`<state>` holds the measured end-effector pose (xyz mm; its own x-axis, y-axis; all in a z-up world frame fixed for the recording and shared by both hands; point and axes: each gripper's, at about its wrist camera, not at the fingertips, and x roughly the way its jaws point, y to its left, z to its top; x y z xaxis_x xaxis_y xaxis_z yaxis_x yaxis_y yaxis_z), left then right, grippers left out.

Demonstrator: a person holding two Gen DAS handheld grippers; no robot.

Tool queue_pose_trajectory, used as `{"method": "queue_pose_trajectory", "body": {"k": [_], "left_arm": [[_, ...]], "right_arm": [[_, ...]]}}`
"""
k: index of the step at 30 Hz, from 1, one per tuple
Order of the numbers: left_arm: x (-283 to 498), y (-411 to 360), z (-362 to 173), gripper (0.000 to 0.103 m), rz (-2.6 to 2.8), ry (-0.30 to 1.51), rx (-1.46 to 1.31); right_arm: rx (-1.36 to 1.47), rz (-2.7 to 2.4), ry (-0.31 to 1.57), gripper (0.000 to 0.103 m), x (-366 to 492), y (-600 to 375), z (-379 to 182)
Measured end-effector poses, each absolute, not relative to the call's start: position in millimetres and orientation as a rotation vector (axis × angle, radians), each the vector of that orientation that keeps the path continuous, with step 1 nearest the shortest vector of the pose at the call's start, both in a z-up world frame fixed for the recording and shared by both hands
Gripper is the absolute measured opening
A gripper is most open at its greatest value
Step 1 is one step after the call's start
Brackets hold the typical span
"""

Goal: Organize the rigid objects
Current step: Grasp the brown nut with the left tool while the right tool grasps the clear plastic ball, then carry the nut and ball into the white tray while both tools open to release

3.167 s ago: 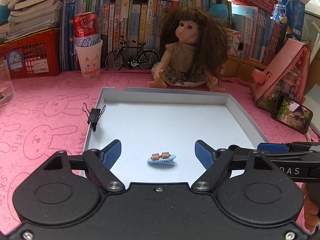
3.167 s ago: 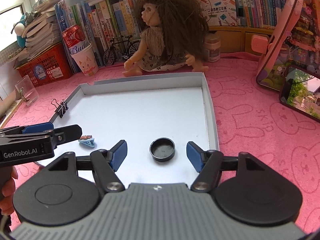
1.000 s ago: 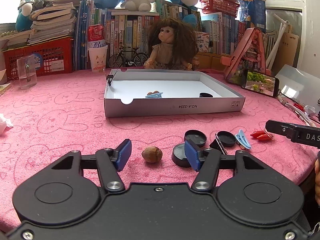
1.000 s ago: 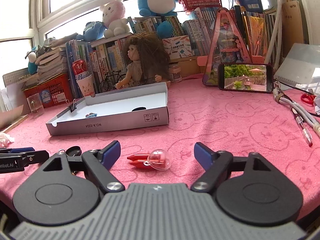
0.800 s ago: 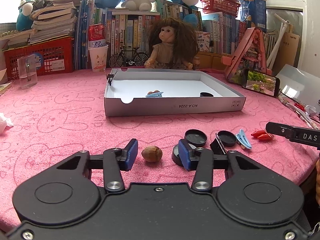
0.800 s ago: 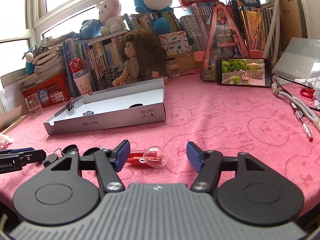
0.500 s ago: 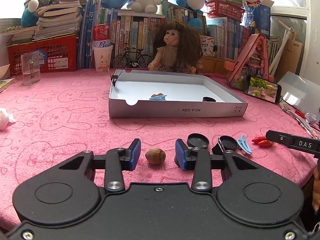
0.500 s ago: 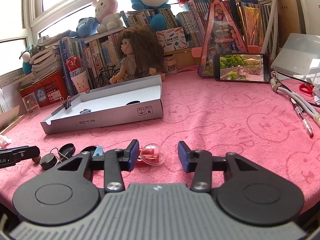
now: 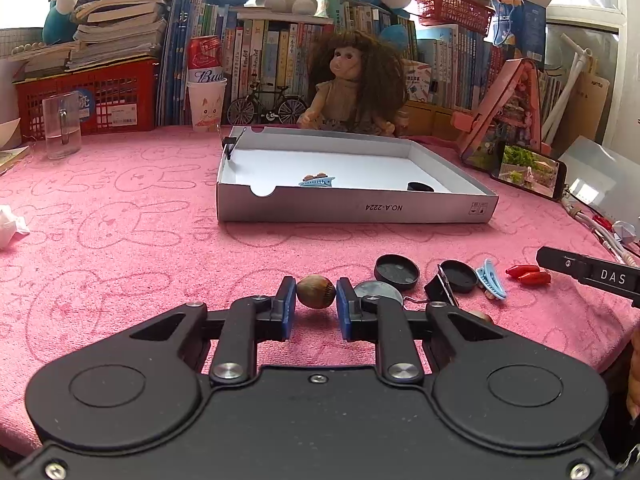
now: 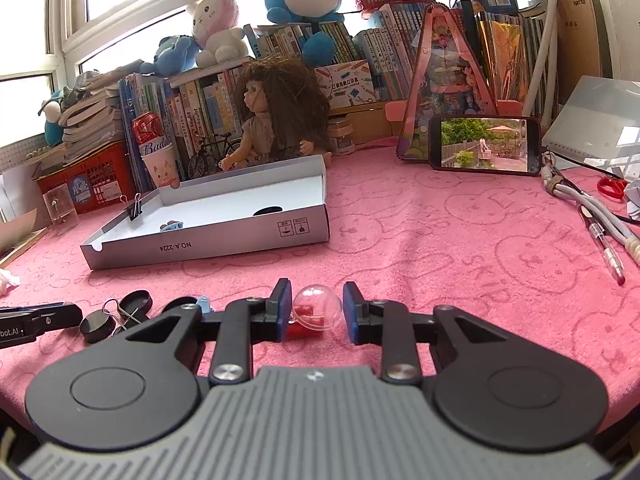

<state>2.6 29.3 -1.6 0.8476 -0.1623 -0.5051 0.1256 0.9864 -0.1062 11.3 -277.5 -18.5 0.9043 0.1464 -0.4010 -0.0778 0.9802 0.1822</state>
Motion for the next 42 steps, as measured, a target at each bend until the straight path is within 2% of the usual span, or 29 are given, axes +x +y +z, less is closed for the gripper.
{"method": "queue_pose_trajectory", "body": {"k": [24,42], "left_arm": [[18,24,14,0.02,-0.138,0.51,-0.083],[88,23,41,0.02,-0.121,0.504,-0.123]], "right_arm": [[0.126,0.121,0.389,0.033,21,-266,-5],[0.159,0.148,0.395,0.033,86,-241,17]]}}
